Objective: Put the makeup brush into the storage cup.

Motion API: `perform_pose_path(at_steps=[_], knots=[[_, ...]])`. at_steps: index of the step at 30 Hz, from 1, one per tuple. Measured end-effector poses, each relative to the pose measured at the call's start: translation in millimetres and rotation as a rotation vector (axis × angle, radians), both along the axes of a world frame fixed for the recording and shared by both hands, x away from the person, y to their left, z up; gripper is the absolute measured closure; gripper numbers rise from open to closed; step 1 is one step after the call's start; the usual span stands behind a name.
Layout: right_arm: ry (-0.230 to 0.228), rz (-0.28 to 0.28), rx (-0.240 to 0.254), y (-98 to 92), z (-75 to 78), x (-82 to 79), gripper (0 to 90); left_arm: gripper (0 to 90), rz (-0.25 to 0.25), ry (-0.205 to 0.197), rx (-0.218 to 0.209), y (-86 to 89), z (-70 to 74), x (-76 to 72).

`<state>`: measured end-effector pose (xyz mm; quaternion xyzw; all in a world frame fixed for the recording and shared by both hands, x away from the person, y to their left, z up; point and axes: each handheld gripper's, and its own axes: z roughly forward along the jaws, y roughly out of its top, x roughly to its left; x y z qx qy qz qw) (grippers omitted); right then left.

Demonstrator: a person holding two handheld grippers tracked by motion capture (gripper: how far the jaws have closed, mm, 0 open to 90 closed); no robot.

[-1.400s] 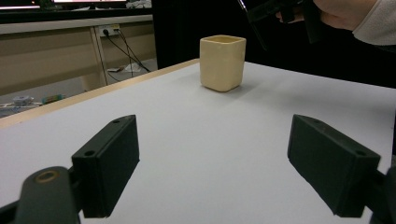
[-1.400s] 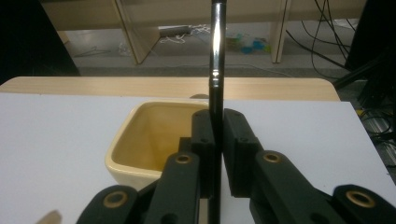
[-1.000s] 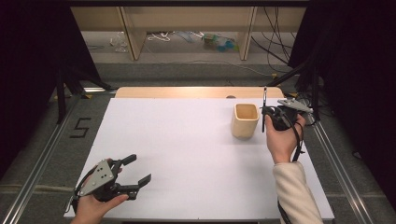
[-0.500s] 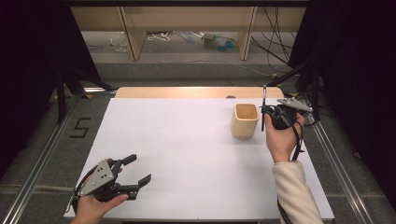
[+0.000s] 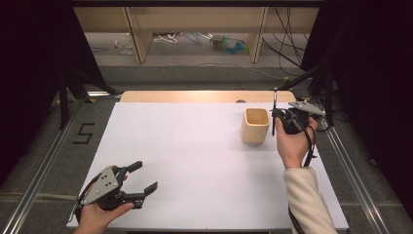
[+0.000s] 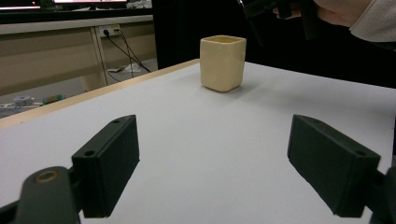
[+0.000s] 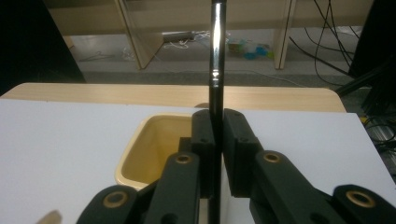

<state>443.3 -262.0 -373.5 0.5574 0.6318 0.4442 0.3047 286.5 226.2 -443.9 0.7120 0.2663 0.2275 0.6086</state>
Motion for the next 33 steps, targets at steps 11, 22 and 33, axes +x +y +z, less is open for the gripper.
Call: perform_pose_path(at_steps=[11,22,33], knots=[[0.007,0.002,-0.011,0.5,1.9,-0.2,84.1,16.5,0.000,-0.001,0.002,0.0,0.1,-0.1],[0.012,0.003,-0.007,1.8,3.1,0.2,84.1,16.5,0.000,-0.002,0.001,0.1,0.1,0.0],[-0.006,0.011,0.005,2.4,4.1,1.7,84.1,16.5,0.005,0.001,0.010,0.7,0.7,-0.5]])
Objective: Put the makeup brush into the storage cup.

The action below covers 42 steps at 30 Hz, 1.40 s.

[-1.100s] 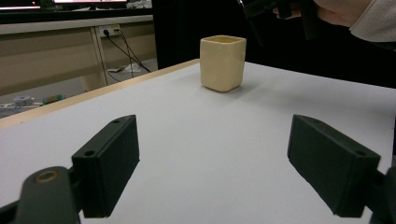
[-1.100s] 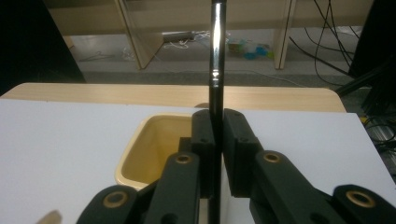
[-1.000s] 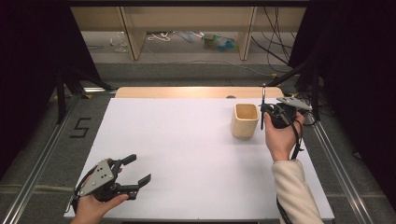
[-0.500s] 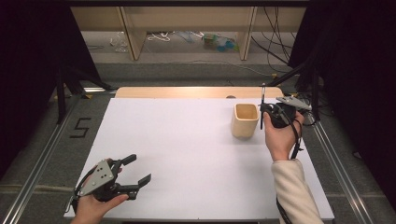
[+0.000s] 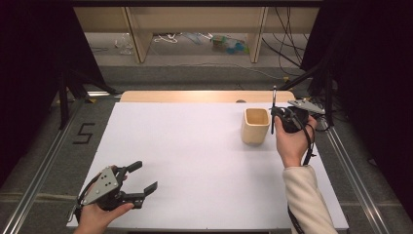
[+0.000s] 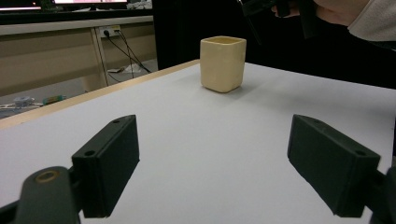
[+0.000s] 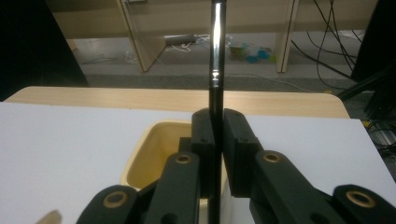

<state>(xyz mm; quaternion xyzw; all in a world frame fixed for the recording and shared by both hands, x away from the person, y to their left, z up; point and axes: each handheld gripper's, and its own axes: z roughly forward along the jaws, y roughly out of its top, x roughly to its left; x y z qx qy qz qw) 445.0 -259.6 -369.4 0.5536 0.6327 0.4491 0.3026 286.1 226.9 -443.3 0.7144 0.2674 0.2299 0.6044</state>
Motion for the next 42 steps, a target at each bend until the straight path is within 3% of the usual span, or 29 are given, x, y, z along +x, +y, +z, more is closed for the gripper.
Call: perform_pose_path(at_steps=[25,32,33,42], knots=[[-0.001,0.005,-0.010,4.7,1.5,3.3,84.1,16.5,0.003,0.002,-0.005,-0.2,-0.6,0.2],[-0.023,0.006,-0.002,6.4,1.1,5.1,84.1,16.5,-0.002,-0.002,-0.015,-0.6,-0.9,0.8],[0.002,0.002,-0.009,6.4,2.6,4.0,84.1,16.5,-0.002,-0.002,-0.014,-0.6,-0.9,0.7],[-0.001,0.008,-0.007,6.9,3.3,4.7,84.1,16.6,-0.002,-0.002,-0.016,-0.5,-0.8,0.8]])
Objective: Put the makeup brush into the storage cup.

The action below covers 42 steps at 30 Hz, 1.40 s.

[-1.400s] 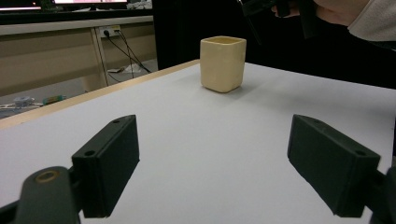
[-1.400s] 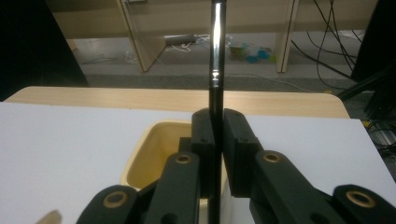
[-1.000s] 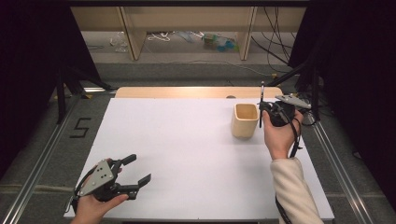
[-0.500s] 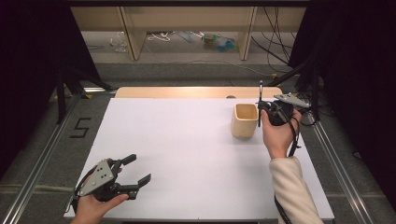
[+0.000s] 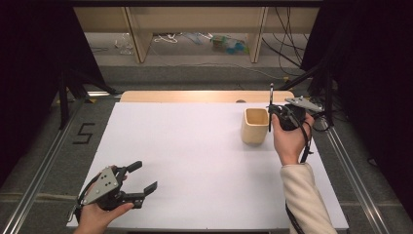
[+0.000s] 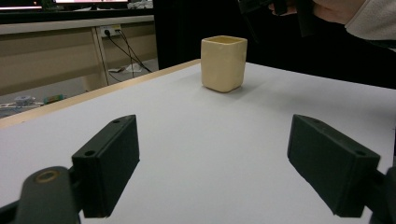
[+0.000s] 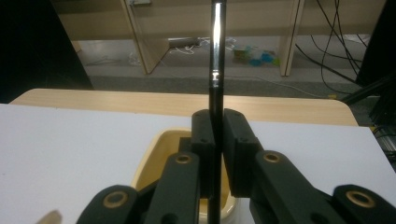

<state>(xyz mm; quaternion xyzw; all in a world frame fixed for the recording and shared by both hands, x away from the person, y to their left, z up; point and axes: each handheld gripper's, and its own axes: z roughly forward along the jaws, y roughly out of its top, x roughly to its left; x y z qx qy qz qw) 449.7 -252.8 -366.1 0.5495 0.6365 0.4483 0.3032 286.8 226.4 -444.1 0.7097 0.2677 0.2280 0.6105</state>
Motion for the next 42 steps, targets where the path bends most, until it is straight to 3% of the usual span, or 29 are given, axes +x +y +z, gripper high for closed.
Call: perform_pose_path(at_steps=[42], knots=[[-0.019,0.007,-0.005,5.5,-0.2,7.2,84.1,16.6,0.005,0.003,0.007,0.4,0.5,-0.7]])
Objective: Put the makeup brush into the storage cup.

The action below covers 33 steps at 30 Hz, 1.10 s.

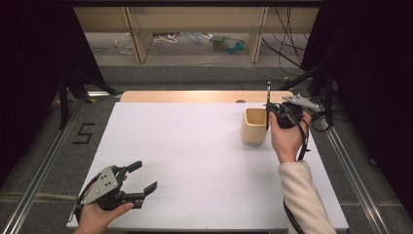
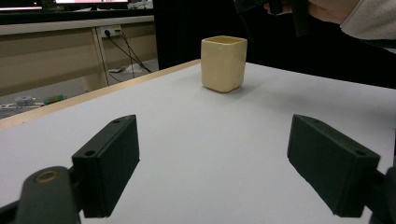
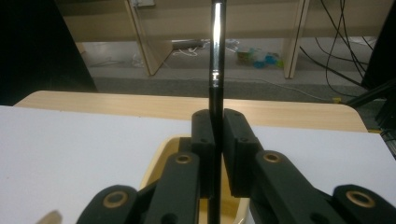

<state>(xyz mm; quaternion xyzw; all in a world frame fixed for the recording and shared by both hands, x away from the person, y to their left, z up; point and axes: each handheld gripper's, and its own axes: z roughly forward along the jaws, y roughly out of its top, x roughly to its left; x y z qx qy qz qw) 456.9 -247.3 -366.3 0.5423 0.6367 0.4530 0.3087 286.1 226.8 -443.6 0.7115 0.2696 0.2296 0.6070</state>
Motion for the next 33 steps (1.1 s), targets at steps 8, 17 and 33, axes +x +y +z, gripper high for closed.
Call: perform_pose_path(at_steps=[8,17,33], knots=[[-0.009,0.010,0.017,1.5,0.2,1.6,84.1,16.6,0.000,0.000,0.000,0.1,0.0,0.0],[0.007,0.009,0.011,2.7,1.8,2.2,84.1,16.7,0.000,-0.002,0.000,0.1,-0.1,0.0],[-0.002,0.011,0.010,5.5,1.6,5.1,84.1,16.7,0.000,-0.001,0.002,0.0,-0.3,0.2]])
